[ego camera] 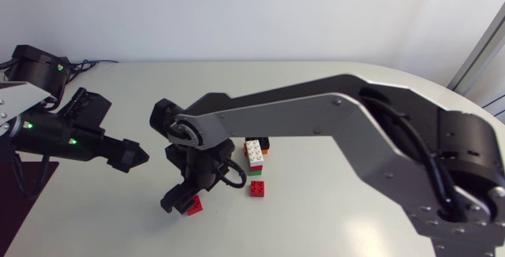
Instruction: Sort duplo bricks by size, large to the right and small to the left
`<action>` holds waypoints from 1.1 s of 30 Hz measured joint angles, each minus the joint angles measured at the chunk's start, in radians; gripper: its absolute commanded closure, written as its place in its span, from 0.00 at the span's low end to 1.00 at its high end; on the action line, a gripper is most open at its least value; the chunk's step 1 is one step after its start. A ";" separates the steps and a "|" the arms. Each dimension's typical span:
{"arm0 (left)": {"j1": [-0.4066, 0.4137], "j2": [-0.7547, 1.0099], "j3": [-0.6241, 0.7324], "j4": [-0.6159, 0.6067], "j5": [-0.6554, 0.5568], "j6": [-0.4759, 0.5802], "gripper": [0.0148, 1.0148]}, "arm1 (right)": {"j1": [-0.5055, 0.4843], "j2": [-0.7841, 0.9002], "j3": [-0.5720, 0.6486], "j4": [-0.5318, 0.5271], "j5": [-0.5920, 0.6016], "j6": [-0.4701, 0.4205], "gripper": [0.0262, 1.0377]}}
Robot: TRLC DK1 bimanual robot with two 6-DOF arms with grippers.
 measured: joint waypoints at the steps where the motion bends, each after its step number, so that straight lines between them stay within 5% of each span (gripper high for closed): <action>1: -0.021 0.000 0.000 -0.001 0.003 0.000 0.06 | -0.009 -0.024 -0.019 0.005 0.003 0.000 0.18; 15: -0.345 0.133 -0.053 -0.007 0.045 0.112 0.06 | -0.234 -0.567 -0.394 0.090 0.024 0.000 0.14; 33: -0.362 0.412 -0.088 0.205 0.006 0.342 0.23 | -0.246 -0.680 -0.732 0.212 -0.041 -0.053 0.14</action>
